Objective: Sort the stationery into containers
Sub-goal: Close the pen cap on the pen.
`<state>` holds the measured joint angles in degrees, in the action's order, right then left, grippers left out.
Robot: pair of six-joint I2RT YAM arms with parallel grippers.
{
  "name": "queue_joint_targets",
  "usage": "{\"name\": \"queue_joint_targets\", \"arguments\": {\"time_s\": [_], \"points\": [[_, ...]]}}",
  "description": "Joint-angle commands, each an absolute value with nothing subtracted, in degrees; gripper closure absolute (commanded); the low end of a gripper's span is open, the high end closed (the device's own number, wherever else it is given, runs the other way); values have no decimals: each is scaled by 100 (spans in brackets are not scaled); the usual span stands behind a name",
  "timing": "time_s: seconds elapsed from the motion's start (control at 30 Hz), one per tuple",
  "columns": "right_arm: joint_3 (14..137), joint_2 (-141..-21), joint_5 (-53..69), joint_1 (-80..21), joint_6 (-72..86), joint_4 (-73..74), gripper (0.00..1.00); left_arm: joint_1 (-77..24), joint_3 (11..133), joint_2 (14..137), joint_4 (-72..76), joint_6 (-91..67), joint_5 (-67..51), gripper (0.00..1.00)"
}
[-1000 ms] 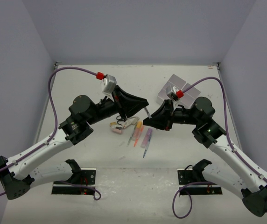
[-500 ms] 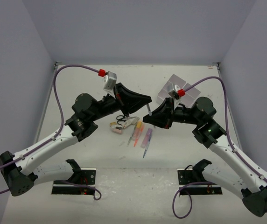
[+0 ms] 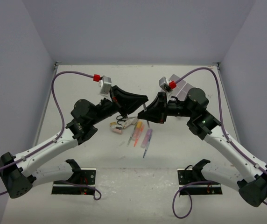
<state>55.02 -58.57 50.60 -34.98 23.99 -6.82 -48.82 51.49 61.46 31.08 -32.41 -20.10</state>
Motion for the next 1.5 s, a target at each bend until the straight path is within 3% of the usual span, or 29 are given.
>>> {"name": "queue_joint_targets", "arguments": {"time_s": [0.0,0.33,0.57,0.7,0.83,0.93,1.1,1.17,1.43,1.47], "points": [[6489,-5937,4178,-3305,2638,-1960,100,-5225,4593,6301,1785,-3329,-3121,100],[6606,-6152,4328,-3173,2748,-1939,100,-5352,4423,6311,2013,-3306,-3307,100],[5610,-5993,5209,-3243,2746,-2327,100,-5340,5281,5865,808,-2346,-2047,100],[5889,-5951,5450,-3287,2409,-1706,83,-5344,5545,5818,738,-2207,-2048,100],[5680,-5921,5495,-3296,2484,-1819,74,-5335,5658,5759,772,-2162,-1956,100],[5533,-5907,5534,-3305,2588,-1962,62,-5335,5710,5790,839,-2171,-1978,100],[5264,-5833,5486,-3340,2612,-2019,55,-5341,5801,5836,936,-2169,-1964,100],[5174,-5817,5451,-3340,2557,-1913,46,-5326,5850,5836,958,-2160,-1939,100],[5082,-5670,5596,-3349,1996,-1045,40,-5317,6233,5889,639,-1947,-1978,100],[5025,-5630,5592,-3355,1980,-995,35,-5324,6259,5889,596,-1930,-1978,100]]}}
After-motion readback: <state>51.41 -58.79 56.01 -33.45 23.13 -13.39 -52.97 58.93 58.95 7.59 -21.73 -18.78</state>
